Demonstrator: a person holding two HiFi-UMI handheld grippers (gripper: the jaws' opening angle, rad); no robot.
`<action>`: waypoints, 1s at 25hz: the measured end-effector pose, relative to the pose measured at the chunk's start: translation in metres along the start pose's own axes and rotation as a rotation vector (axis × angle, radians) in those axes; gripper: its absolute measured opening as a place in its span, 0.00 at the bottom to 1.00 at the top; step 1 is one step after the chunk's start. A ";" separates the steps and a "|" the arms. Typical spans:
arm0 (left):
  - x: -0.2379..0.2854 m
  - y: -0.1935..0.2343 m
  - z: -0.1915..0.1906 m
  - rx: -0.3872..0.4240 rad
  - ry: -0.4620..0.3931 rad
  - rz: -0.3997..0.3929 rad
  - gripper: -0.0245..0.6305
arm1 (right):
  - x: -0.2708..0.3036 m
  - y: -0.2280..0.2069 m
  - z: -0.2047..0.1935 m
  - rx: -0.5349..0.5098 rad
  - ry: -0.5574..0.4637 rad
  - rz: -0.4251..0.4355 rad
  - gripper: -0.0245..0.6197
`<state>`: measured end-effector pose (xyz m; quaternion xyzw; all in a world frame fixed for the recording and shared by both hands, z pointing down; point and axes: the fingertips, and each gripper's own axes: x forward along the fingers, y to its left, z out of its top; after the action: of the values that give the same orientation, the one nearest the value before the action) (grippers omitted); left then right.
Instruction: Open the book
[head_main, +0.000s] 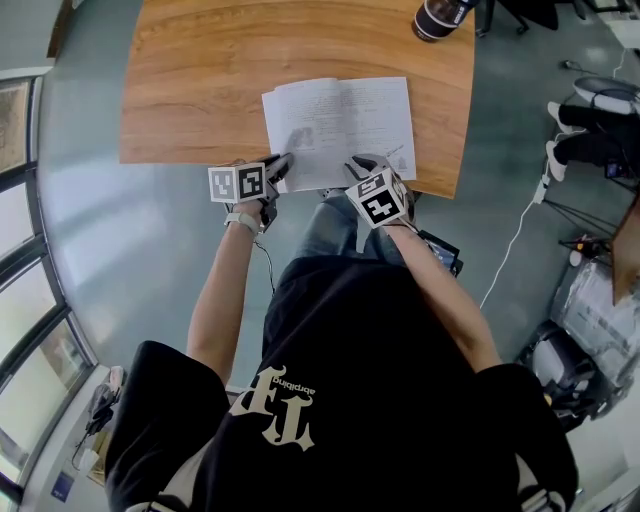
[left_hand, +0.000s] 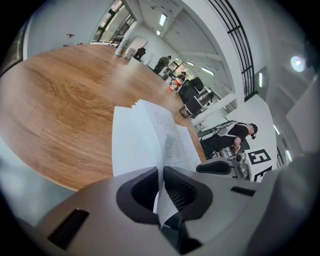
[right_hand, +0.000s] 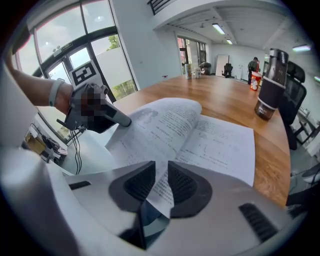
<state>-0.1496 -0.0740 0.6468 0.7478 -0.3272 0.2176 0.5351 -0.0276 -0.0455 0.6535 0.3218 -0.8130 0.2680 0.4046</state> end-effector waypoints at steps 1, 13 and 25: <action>-0.001 0.006 -0.001 -0.016 -0.002 0.001 0.07 | 0.005 0.002 0.003 -0.006 -0.002 0.008 0.14; -0.006 0.039 -0.012 -0.128 -0.084 -0.016 0.10 | 0.041 0.021 0.004 -0.112 0.068 0.030 0.07; -0.019 0.026 -0.019 0.047 -0.152 0.168 0.10 | 0.045 0.025 0.002 -0.219 0.094 0.011 0.07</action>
<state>-0.1817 -0.0572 0.6572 0.7446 -0.4231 0.2119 0.4708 -0.0684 -0.0447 0.6856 0.2583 -0.8194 0.1944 0.4734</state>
